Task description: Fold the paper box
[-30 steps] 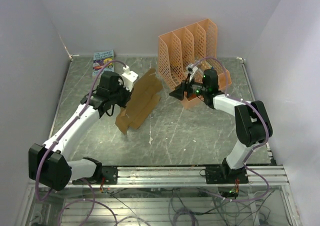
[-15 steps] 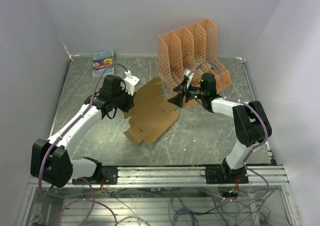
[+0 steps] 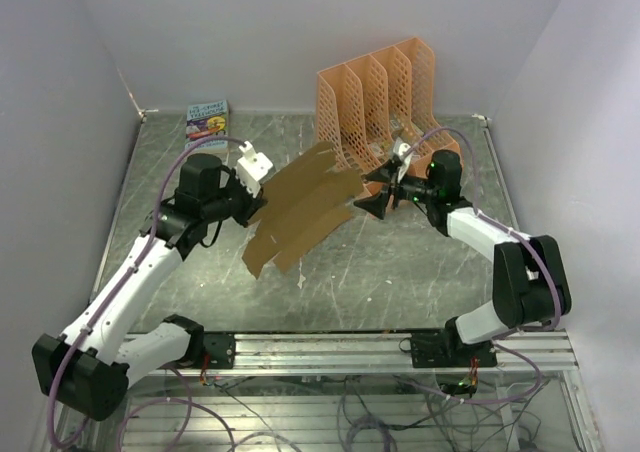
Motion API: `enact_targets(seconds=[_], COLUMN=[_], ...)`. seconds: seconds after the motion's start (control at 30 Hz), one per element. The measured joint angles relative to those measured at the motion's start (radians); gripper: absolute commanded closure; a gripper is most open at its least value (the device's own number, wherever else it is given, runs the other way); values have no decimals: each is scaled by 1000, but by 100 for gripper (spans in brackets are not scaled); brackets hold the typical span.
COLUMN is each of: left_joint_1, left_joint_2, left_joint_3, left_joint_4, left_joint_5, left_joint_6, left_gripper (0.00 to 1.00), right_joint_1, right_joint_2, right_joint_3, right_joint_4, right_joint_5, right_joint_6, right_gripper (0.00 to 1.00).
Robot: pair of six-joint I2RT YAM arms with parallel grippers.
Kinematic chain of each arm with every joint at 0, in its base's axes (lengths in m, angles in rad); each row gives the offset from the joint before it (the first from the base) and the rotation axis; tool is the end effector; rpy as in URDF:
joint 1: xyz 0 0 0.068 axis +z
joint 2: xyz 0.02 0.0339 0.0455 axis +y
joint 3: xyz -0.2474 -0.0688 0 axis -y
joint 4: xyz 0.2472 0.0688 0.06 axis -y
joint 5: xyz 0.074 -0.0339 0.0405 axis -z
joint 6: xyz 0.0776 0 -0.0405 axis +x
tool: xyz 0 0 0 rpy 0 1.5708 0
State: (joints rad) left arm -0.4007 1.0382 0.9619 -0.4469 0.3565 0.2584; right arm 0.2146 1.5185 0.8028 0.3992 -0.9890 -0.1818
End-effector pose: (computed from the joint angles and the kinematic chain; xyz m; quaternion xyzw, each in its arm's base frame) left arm 0.2404 -0.1312 0.2943 0.3597 0.7776 -0.1881 0.4801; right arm 0.3221 0.1366 0.2073 -0.4134 0.6439 0.3927 0.5102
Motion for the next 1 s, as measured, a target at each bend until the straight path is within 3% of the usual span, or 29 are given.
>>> enact_targets(seconds=[0.4,0.7,0.83,1.0], left_joint_1=[-183,-225,-226,-238], left_joint_2=[-53,-47,-44,-35], left_joint_3=[-1,-21,-24,-29], left_joint_4=[-16,-23,-24,-24], left_joint_5=[-14,-61,-61,-60], left_joint_6=[151,182,183,183], left_gripper=[93,93,93,93], right_joint_1=[-68,-170,-169,-165], right_joint_2=[42,18,-14,-11], right_joint_3=[-107,-136,-182,-187], right_joint_4=[150,149,143,103], right_joint_5=[9,-51,-89,-92], right_joint_6=[27,-4,-42,-68], right_gripper=[9,20,28,30])
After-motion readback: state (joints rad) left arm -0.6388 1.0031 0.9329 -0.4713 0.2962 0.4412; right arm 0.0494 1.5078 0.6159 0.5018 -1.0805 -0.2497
